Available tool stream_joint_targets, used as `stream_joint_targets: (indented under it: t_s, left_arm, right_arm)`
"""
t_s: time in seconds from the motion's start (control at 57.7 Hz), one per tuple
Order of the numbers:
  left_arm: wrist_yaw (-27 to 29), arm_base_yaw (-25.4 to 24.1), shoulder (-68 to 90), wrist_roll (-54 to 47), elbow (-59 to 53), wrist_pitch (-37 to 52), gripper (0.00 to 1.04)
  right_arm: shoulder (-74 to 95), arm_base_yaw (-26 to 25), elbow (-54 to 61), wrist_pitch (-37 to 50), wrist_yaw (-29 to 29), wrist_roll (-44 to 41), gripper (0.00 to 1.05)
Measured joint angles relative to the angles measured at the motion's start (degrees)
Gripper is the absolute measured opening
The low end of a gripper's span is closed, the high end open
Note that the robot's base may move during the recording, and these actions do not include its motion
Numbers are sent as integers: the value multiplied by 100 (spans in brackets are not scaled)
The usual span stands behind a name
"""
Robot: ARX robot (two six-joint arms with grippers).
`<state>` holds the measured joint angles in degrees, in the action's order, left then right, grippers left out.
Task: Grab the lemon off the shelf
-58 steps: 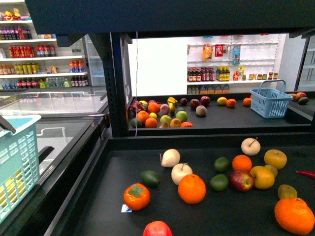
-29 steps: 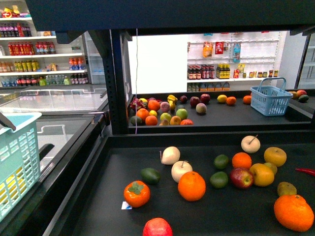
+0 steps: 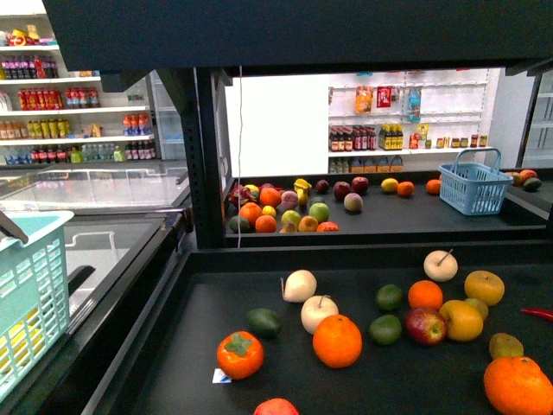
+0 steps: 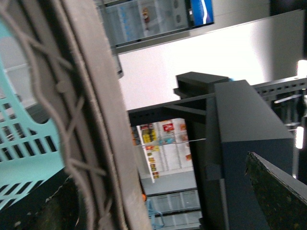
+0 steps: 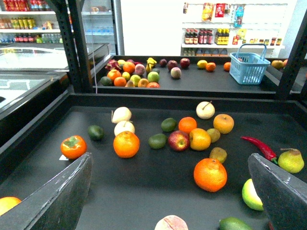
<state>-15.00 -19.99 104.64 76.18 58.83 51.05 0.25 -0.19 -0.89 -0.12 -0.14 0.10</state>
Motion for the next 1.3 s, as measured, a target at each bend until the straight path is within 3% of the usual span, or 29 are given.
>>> stream_joint_targets:
  t_s: [0.295,0.485,0.607,0.676,0.797,0.884,1.092,1.3]
  left_arm:
    - [323,9,-1091,-1714,-166,-2352,97]
    - [879,192,-2577,-3775,-599,-4030,97]
    - [1355,656,-4437,-5340,-1261,-5486,97]
    - [822,944,-5525,-6356,-2039,-4610,83]
    - [1362,1891,-7396,-7228,-3132,-5016,60]
    - [1486,1963,-8505,-7414,-3674,-5643,44]
    - [1502,1978,-9388,-7528,-4428,-5488,3]
    - [1502,1978,-9698,-7554,-4924,-5324,3]
  right_arm:
    - [0,0,0,0,-2,2,97]
    - [0,0,0,0,0,2,97]
    - [0,0,0,0,0,2,97]
    - [0,0,0,0,0,0,97]
    - [0,0,0,0,-7,2,97]
    - [0,0,0,0,11,2,97]
    - [-2,0,0,2,-7,0,97]
    - [-2,0,0,0,-4,0,97]
